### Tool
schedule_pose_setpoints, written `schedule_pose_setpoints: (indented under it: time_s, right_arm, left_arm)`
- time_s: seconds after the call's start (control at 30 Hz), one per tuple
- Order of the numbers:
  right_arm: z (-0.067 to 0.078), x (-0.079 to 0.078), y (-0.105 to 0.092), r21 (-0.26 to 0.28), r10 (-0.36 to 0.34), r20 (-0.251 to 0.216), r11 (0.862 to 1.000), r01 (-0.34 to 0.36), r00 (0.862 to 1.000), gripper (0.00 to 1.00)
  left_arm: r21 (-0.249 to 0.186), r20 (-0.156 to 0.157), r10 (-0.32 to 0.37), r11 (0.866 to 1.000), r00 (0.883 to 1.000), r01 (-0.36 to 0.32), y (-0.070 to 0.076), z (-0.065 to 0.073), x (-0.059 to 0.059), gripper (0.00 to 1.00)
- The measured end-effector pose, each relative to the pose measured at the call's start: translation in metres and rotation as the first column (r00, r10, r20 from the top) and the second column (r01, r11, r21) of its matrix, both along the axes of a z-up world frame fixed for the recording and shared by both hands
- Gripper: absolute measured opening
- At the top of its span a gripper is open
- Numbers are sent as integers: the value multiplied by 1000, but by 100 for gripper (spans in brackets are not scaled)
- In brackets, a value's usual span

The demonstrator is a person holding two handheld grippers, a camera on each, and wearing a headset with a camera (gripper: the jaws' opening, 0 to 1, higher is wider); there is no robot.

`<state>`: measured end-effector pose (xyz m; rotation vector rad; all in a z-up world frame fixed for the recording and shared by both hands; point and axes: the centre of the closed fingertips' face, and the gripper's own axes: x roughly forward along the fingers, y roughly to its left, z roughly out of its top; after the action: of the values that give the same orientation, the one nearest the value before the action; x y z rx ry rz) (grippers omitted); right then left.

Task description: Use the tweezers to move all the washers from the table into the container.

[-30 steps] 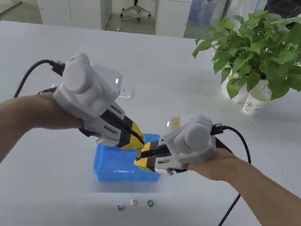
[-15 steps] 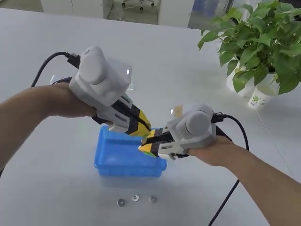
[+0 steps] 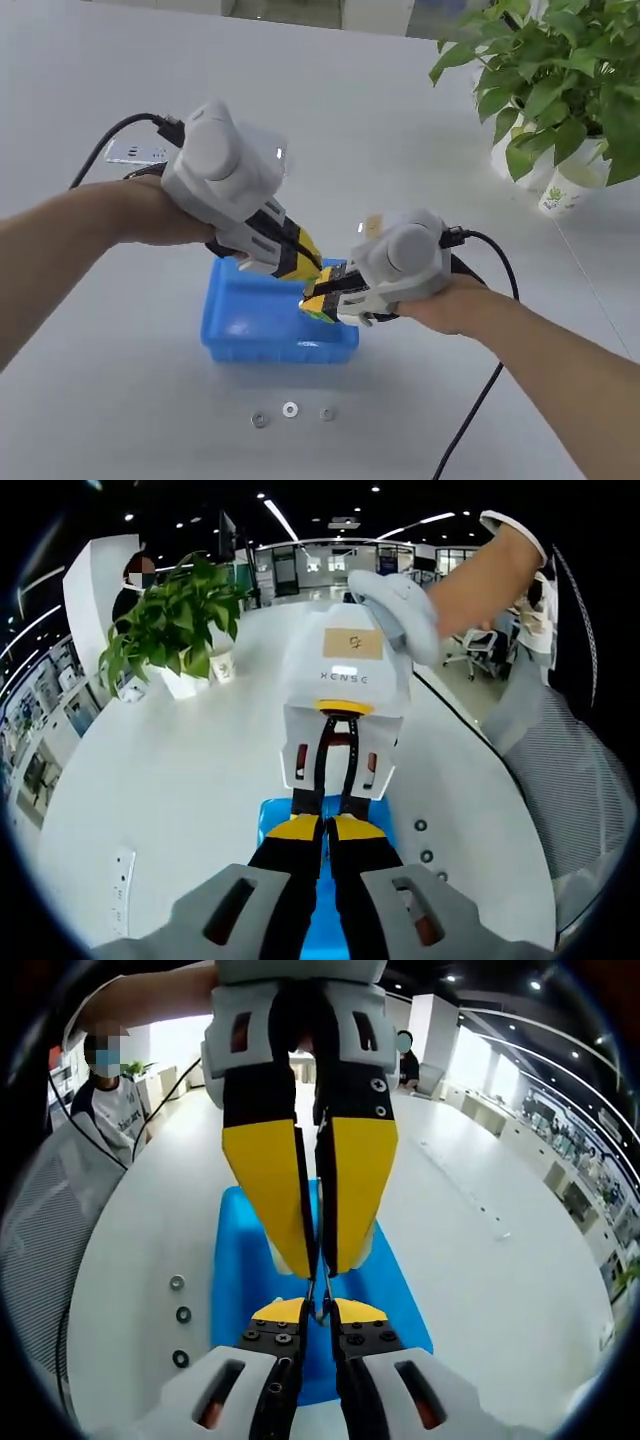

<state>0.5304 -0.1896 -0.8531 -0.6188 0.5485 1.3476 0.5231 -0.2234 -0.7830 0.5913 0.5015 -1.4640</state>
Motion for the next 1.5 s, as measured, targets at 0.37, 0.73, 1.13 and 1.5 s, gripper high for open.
schedule_pose_setpoints:
  time_s: [0.37,0.73,1.13,1.5]
  right_arm:
    - [-11,-2,-1,-33,28,-11,999,-28,1000,11]
    - [-8,-3,-1,-39,33,-2,999,-33,999,12]
    - [7,-6,-1,-30,30,18,999,-30,999,12]
    - [36,-17,-1,3,18,58,1000,-19,998,12]
  left_arm:
    - [-3,-17,18,1000,1000,-18,4,-9,0,7]
    - [-4,-17,13,1000,1000,-13,3,-7,-2,7]
    - [-11,-14,17,1000,1000,-17,4,9,-6,7]
    - [-36,-15,23,999,1000,-23,2,37,-17,6]
